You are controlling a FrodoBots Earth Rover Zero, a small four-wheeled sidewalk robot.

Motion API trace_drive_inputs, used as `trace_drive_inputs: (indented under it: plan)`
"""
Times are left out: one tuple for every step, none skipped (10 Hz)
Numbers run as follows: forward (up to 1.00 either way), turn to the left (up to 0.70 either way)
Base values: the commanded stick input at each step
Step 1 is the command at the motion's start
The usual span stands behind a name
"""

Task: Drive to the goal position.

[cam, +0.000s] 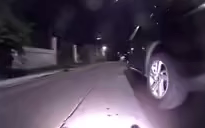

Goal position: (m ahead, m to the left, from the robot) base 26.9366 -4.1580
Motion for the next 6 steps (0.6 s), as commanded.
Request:
trace_drive_inputs:
  plan:
    - [0.70,0.00]
    - [0.70,0.00]
    - [0.70,0.00]
    - [0.70,0.00]
    - [0.70,0.00]
    - [0.70,0.00]
